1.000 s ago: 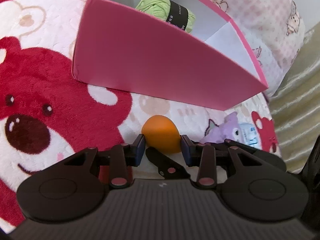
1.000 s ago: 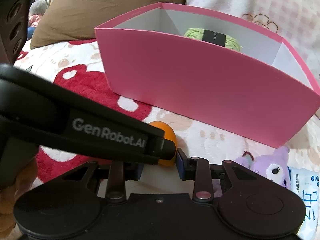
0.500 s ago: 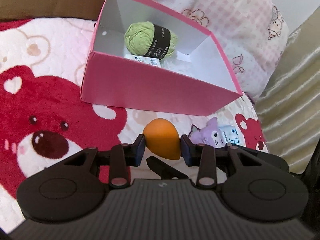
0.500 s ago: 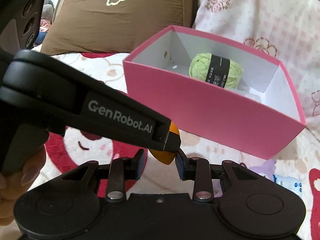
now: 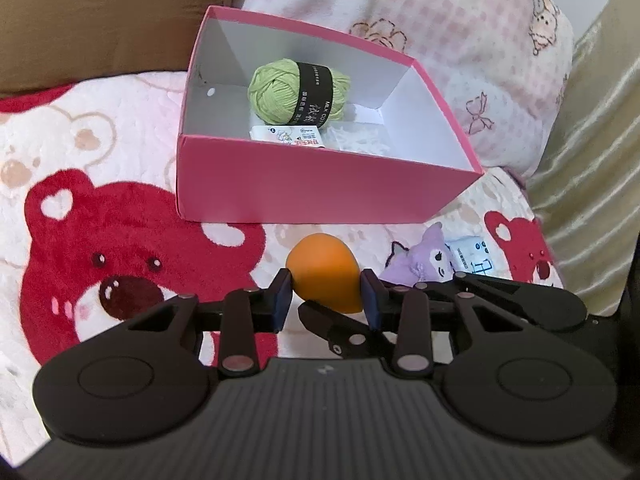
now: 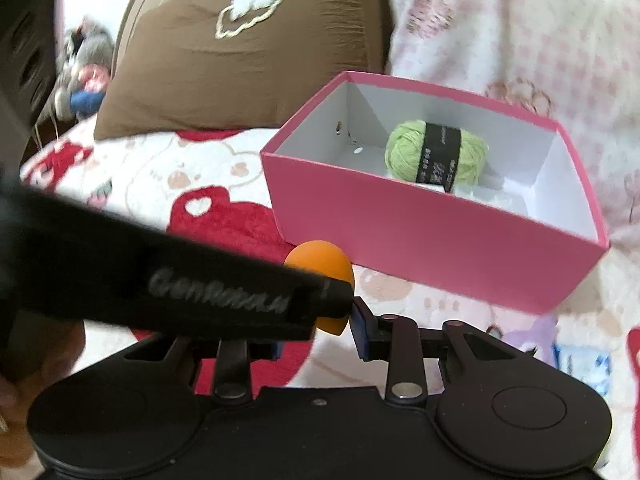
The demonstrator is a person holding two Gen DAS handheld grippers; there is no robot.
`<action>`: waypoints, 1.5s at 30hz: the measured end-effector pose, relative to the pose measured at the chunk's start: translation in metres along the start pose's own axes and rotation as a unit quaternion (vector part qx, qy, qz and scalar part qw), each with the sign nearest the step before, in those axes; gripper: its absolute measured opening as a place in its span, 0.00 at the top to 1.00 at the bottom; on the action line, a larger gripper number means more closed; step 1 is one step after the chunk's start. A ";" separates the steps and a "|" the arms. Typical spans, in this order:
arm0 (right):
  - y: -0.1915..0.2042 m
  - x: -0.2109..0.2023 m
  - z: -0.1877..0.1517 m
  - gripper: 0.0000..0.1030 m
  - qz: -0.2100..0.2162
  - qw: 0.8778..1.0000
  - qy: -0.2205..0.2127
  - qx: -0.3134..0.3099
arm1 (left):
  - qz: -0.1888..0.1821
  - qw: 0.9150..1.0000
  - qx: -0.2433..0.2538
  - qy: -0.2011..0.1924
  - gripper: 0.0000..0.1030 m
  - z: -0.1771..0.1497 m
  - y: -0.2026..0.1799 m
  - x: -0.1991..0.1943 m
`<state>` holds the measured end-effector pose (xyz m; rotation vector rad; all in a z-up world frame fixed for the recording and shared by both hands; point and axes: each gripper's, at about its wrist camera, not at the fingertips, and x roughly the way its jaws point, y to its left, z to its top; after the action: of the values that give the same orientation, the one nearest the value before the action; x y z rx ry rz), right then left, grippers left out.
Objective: Organize objects
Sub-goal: 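Lift the sponge with the left gripper and carry it over the pink box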
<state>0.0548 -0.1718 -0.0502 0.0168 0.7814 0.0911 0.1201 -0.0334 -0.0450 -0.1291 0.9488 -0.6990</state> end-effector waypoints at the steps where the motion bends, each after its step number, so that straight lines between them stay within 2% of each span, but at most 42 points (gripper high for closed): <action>1: -0.004 -0.001 0.000 0.65 0.007 1.000 -0.001 0.012 | 0.000 1.000 0.003 0.000 0.66 0.001 -0.003 0.000; 8: -0.016 -0.027 -0.012 0.66 0.039 0.998 -0.022 0.039 | 0.006 1.000 0.004 0.010 0.66 0.001 -0.019 -0.014; 15: -0.015 -0.046 -0.011 0.66 0.074 0.997 -0.031 0.012 | 0.033 0.999 0.006 0.010 0.66 0.001 -0.036 -0.039; 21: -0.019 -0.066 0.000 0.66 0.093 0.995 -0.035 0.009 | 0.062 0.997 0.051 -0.002 0.66 0.008 -0.066 -0.055; 28: -0.035 -0.092 0.020 0.65 0.079 0.995 -0.055 0.001 | 0.037 0.997 0.065 -0.014 0.66 0.038 -0.086 -0.067; 34: -0.053 -0.102 0.044 0.65 0.080 0.995 -0.060 -0.008 | 0.019 0.999 0.039 -0.007 0.66 0.068 -0.090 -0.063; 39: -0.069 -0.096 0.072 0.66 0.082 0.996 -0.039 0.001 | 0.017 0.999 0.023 -0.014 0.66 0.093 -0.092 -0.054; 45: -0.083 -0.086 0.108 0.67 0.080 0.997 -0.016 -0.006 | 0.004 0.999 -0.039 -0.012 0.66 0.126 -0.083 -0.042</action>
<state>0.0765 -0.2599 0.0824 0.0700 0.7473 0.2462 0.1614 -0.0968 0.0921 -0.2019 0.9524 -0.6517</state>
